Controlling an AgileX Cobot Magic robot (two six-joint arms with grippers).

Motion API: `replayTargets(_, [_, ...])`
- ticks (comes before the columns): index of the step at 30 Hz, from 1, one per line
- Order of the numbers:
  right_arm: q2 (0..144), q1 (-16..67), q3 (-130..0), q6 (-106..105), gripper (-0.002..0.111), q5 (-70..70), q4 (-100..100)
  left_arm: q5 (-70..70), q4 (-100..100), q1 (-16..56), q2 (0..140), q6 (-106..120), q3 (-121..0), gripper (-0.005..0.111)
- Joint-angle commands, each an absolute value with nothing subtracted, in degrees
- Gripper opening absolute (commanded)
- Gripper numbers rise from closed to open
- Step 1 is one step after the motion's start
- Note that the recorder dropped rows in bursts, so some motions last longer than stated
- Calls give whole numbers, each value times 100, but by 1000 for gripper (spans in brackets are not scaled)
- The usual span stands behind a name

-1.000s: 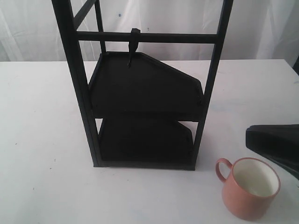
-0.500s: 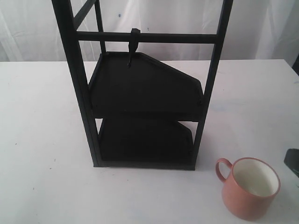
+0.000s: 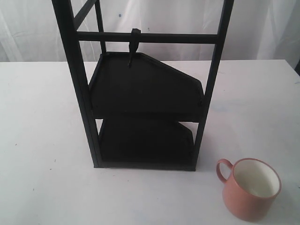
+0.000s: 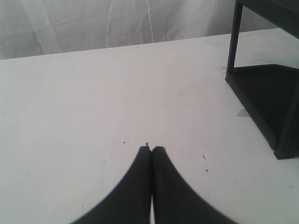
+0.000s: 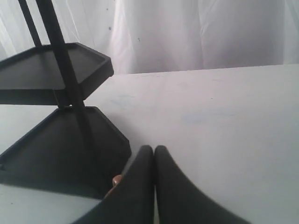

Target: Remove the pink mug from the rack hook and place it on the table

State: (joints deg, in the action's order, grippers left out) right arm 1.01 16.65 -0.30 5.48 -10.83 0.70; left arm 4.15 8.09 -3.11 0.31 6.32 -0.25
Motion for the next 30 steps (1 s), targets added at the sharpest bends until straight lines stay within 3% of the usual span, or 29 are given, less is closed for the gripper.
replayTargets(1, [62, 1540, 0, 92, 0, -1057, 0, 431, 835, -274, 0, 624, 0, 0])
replayTargets(21, [0, 1406, 0, 0, 0, -1154, 33, 431, 835, -274, 0, 624, 0, 0])
replayTargets(30, [0, 889, 0, 0, 0, -1154, 33, 431, 835, -274, 0, 624, 0, 0])
